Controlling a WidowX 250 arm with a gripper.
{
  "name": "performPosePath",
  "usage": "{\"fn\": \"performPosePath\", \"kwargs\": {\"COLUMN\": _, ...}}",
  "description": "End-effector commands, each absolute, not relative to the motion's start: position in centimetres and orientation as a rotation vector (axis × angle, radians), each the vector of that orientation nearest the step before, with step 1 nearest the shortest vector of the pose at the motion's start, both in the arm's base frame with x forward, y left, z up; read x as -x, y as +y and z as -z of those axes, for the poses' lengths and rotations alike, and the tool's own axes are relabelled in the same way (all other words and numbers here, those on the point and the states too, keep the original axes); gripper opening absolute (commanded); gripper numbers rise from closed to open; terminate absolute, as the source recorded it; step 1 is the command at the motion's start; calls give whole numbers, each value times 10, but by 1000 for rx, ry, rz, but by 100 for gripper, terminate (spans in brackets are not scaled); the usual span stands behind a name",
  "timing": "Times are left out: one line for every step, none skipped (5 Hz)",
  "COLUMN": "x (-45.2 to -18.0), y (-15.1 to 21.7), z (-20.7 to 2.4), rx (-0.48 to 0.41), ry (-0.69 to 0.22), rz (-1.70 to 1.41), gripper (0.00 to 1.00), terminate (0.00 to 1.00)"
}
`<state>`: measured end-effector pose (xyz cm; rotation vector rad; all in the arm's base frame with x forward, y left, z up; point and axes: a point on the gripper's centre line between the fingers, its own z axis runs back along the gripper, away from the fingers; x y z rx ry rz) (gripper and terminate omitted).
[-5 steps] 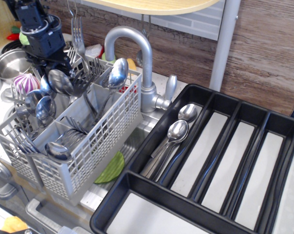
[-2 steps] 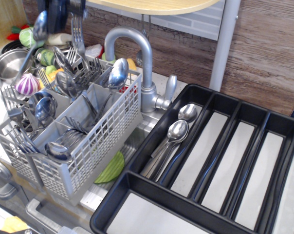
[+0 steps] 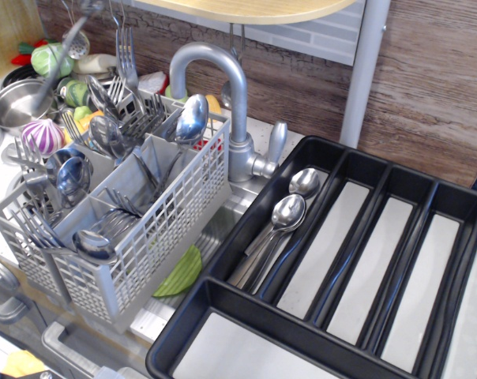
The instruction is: Put small spoon from basket to tray
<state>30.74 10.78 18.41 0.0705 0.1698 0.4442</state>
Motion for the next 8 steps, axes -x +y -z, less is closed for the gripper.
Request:
{"fn": "performPosePath", "kwargs": {"x": -330, "y": 64, "z": -195, "rx": 98, "ry": 178, "rz": -675, "gripper": 0, "terminate": 0}}
{"fn": "performPosePath", "kwargs": {"x": -341, "y": 39, "z": -183, "rx": 198, "ry": 179, "rz": -799, "gripper": 0, "terminate": 0}}
{"fn": "performPosePath", "kwargs": {"x": -347, "y": 23, "z": -168, "rx": 227, "ry": 164, "rz": -878, "gripper": 0, "terminate": 0}}
{"fn": "performPosePath", "kwargs": {"x": -347, "y": 12, "z": -151, "rx": 208, "ry": 158, "rz": -946, "gripper": 0, "terminate": 0}}
{"fn": "performPosePath", "kwargs": {"x": -345, "y": 7, "z": -134, "rx": 205, "ry": 141, "rz": -945, "gripper": 0, "terminate": 0}}
{"fn": "performPosePath", "kwargs": {"x": -349, "y": -3, "z": -122, "rx": 205, "ry": 99, "rz": -956, "gripper": 0, "terminate": 0}}
{"fn": "performPosePath", "kwargs": {"x": -349, "y": -2, "z": -99, "rx": 192, "ry": 38, "rz": -922, "gripper": 0, "terminate": 0}}
{"fn": "performPosePath", "kwargs": {"x": -343, "y": 7, "z": -72, "rx": 152, "ry": -10, "rz": -882, "gripper": 0, "terminate": 0}}
